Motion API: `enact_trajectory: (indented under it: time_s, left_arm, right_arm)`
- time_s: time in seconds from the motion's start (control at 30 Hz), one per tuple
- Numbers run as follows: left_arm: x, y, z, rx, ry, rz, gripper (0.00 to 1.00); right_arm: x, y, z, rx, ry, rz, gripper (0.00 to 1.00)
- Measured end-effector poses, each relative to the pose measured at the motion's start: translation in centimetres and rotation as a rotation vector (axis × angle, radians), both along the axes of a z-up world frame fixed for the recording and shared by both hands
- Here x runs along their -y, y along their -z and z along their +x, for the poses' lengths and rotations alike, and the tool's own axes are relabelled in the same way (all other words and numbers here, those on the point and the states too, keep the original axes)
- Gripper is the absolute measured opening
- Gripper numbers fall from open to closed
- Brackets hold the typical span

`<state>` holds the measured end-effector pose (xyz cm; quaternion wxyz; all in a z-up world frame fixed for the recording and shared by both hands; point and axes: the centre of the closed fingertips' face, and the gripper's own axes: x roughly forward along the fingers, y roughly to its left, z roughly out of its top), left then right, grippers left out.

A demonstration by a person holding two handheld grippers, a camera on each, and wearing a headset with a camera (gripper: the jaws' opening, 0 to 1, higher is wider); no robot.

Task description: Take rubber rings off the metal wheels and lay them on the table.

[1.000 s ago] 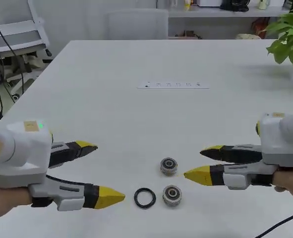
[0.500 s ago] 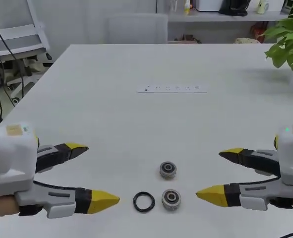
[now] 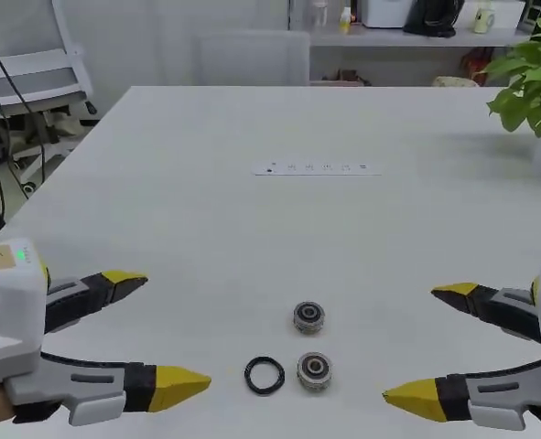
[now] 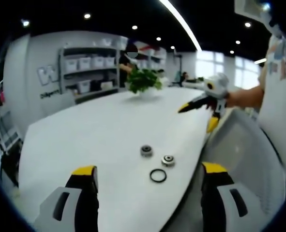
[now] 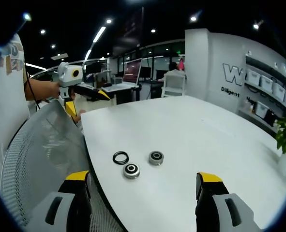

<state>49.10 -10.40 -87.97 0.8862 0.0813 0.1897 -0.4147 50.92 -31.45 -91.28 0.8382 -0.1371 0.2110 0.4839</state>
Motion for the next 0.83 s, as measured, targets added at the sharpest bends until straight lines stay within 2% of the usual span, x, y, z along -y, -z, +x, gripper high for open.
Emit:
enact_trajectory:
  time_s: [0.07,0.17,0.3,0.43,0.63,0.83]
  left_arm:
    - [-0.1,-0.1,-0.1,0.000,-0.004,-0.002,0.89]
    - [-0.2,0.0,-0.3,0.011,0.000,0.025,0.89]
    - [-0.1,0.0,-0.5,0.012,0.001,0.024,0.89]
    - [0.2,0.5,-0.8,0.030,0.026,0.087,0.90]
    - [0.8,0.5,-1.1,0.027,0.040,0.083,0.91]
    - [0.8,0.3,-1.1,0.028,0.036,0.075,0.91]
  right_arm:
    - [0.3,-0.1,-0.1,0.006,0.003,-0.010,0.89]
    - [0.7,-0.2,-0.2,0.016,0.012,-0.019,0.90]
    - [0.9,-0.1,-0.3,0.010,0.018,-0.018,0.90]
    - [1.0,-0.1,-0.5,0.020,0.023,-0.024,0.90]
    - [1.2,-0.1,-0.9,0.019,0.028,-0.021,0.90]
    - [1.5,-0.1,-1.1,0.024,0.036,-0.029,0.90]
